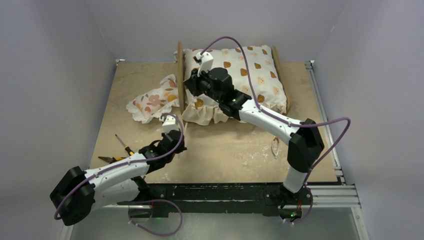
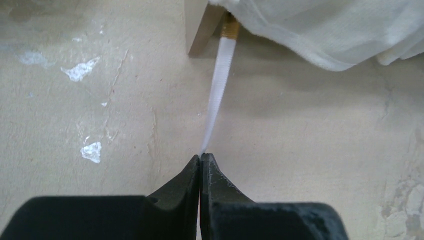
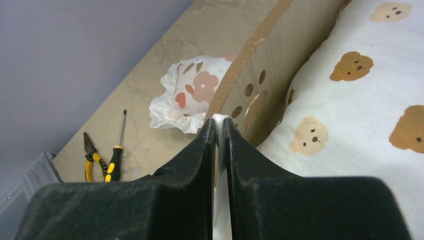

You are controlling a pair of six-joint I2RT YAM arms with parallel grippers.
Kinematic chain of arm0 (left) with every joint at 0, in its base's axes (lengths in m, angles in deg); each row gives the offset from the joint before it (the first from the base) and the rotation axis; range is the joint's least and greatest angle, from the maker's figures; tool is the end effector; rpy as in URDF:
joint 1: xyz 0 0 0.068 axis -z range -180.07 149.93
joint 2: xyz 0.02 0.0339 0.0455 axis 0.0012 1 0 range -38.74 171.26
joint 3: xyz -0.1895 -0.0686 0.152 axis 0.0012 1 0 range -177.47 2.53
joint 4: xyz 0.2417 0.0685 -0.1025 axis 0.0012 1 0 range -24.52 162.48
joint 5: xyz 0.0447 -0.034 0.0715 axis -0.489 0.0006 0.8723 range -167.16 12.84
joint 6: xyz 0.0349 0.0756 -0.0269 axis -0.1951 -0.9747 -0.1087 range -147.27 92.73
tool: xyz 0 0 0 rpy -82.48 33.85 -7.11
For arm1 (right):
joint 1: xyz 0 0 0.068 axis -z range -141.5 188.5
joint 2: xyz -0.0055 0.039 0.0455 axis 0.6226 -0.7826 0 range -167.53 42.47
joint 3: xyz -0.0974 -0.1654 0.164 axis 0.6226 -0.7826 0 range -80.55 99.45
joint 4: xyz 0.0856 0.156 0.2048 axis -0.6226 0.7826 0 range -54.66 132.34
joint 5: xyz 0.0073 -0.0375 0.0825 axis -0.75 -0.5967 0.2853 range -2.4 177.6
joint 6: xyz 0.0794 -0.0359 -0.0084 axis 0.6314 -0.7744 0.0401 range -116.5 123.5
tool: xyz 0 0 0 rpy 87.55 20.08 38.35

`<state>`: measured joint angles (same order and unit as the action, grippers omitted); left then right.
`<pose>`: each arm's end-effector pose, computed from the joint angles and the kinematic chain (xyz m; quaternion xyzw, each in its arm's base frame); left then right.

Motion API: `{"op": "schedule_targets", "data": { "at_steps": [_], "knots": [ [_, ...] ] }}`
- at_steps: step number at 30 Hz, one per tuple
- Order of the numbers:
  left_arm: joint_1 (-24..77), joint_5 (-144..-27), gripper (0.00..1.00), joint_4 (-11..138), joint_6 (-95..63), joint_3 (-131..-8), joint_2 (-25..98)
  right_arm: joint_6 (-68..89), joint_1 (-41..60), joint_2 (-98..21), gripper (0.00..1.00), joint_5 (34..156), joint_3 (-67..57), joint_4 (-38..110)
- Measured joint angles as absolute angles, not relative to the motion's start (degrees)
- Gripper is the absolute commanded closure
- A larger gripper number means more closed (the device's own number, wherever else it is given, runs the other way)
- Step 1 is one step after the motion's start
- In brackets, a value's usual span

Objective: Set up the pet bed

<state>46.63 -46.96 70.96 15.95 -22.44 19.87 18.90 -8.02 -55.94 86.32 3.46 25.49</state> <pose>0.1991 -0.1544 0.1403 -0.0853 0.8748 -0.1266 0.4597 0.3239 0.3392 0.3363 -0.1898 0.7097 0.3420 0.5860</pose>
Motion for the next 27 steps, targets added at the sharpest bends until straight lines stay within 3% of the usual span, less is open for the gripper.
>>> {"op": "schedule_targets", "data": {
  "at_steps": [9,14,20,27],
  "knots": [
    [46.63,-46.94,1.0,77.21,23.69,-15.67,11.91,18.44,-7.65,-66.63,0.87,86.87,12.05,32.97],
    [46.63,-48.32,1.0,78.85,26.07,-14.49,5.62,19.44,-7.65,-64.84,0.87,89.69,6.65,32.25],
    [46.63,-52.88,1.0,76.22,27.23,-12.41,6.3,22.22,-7.84,-60.18,0.87,94.78,-1.26,31.46],
    [46.63,-57.91,1.0,74.54,28.35,-10.73,3.74,23.55,-8.56,-58.22,0.87,97.86,-2.07,30.57]
  ]
}}
